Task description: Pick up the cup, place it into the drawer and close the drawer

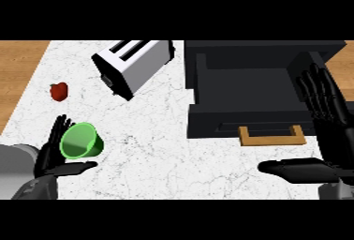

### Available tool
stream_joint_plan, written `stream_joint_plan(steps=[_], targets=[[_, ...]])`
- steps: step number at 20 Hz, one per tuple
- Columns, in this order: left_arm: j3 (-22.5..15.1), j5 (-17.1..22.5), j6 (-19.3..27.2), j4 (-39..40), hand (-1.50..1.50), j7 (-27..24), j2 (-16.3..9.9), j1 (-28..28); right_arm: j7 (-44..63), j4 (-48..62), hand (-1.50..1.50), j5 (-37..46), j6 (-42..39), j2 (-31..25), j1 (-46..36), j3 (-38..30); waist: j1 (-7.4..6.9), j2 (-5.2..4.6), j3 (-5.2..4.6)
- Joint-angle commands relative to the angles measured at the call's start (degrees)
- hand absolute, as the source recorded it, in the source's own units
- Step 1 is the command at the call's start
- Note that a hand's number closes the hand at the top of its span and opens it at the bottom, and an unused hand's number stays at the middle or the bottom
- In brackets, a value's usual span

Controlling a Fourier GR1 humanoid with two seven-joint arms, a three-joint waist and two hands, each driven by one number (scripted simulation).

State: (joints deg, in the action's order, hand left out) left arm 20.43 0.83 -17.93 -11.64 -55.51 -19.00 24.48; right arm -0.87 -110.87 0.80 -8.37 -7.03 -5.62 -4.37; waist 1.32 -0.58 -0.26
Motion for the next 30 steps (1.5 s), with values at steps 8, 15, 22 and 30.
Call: stream_joint_plan(steps=[8, 15, 22, 30], targets=[[-0.8, 0.9, -10.4, -1.2, -1.50, -5.8, 5.0, 0.4, -0.5, 4.2, -1.50, -2.3, -1.6, -1.7, -2.5, -2.6, -0.24, -0.10, 0.02], [-0.8, 3.0, -18.5, -2.7, 1.50, -1.4, 4.1, 2.9, -0.7, 0.6, -1.50, -1.9, -1.8, -1.0, 1.0, -1.4, 0.21, 0.13, 0.05], [-0.6, 4.3, -16.7, -6.2, 1.50, -5.6, 6.1, 1.8, -2.0, 1.9, -1.50, -0.6, -1.7, -1.2, 1.1, -1.5, -0.02, 0.07, 0.05], [3.5, 8.2, -7.5, -8.1, 1.50, -7.5, 7.2, 3.2, -3.6, 0.0, -1.50, -1.1, -2.1, -0.8, 4.4, -1.9, -0.14, 0.30, 0.16]])
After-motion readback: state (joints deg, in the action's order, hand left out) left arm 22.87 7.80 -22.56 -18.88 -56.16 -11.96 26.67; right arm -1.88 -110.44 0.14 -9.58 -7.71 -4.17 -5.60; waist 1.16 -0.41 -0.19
